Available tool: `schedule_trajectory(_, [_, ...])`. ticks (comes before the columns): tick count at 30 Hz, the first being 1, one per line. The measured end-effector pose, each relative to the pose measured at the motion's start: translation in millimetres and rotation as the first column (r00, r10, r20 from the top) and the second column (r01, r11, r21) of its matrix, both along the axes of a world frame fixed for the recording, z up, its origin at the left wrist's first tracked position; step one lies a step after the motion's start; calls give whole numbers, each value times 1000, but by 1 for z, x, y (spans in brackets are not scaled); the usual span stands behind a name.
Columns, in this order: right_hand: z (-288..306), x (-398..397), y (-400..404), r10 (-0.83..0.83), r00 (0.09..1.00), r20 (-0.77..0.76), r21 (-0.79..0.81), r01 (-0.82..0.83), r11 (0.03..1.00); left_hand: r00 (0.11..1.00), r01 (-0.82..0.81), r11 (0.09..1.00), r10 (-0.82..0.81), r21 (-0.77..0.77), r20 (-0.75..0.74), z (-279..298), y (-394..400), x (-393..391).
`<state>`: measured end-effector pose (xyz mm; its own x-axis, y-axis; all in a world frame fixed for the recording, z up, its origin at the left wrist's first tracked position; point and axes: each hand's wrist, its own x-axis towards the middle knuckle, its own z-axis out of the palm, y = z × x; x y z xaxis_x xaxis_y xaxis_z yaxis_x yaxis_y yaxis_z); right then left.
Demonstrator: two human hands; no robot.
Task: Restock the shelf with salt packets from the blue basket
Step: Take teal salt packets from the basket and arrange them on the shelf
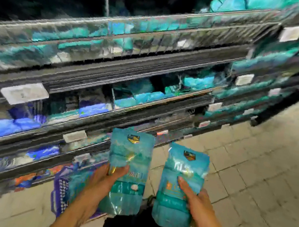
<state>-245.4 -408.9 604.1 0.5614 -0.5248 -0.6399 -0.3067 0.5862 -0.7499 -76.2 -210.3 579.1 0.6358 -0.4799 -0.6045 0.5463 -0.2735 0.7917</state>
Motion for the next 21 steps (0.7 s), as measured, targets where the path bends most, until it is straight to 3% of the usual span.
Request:
schedule_trajectory(5, [8, -56, -19, -130, 991, 39, -99, 134, 986, 958, 285, 958, -286, 37, 31, 12, -74, -15])
schedule_trajectory(10, [9, -112, -54, -299, 951, 73, -153, 307, 939, 894, 438, 897, -441, 59, 76, 21, -155, -47])
schedule_trajectory(16, [-1, -190, -132, -527, 845, 95, -135, 535, 834, 837, 543, 838, -545, 42, 54, 21, -265, -102])
schedule_trajectory(21, [1, -255, -207, -576, 814, 72, -145, 580, 801, 840, 537, 843, -537, 26, 74, 18, -344, -142])
